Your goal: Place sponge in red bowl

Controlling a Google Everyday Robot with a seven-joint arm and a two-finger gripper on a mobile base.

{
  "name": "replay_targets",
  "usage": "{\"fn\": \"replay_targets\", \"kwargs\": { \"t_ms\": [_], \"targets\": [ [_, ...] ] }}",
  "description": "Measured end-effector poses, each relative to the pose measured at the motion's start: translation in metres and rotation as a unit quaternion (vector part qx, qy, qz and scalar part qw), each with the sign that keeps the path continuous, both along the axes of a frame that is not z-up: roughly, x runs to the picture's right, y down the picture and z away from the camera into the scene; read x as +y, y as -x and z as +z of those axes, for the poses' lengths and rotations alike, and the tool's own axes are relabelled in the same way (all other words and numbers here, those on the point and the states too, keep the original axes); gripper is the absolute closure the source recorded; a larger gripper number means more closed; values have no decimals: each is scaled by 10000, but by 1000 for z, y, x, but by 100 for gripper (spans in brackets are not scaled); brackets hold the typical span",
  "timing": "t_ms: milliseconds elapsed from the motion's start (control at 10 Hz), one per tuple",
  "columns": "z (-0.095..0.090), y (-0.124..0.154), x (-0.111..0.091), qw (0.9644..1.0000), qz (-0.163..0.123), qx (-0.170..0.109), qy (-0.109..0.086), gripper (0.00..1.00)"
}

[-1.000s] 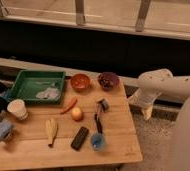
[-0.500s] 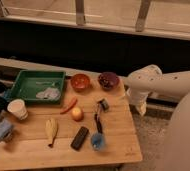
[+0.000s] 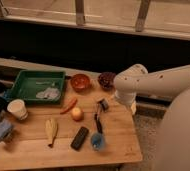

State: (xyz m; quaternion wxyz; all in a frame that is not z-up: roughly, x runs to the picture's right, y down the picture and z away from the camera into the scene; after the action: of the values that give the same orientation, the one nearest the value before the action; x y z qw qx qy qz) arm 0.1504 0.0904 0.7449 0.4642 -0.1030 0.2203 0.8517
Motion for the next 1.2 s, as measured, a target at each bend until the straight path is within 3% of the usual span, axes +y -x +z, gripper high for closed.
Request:
{"fn": "replay_targets", "kwargs": {
  "t_ms": [200,1000,1200],
  "targets": [
    [-4,28,9,9995,-253,-185,28,20],
    [-3,33,11,9990,-344,-265,42,20],
    [1,55,10,9977,-530,-416,76,20]
  ]
}}
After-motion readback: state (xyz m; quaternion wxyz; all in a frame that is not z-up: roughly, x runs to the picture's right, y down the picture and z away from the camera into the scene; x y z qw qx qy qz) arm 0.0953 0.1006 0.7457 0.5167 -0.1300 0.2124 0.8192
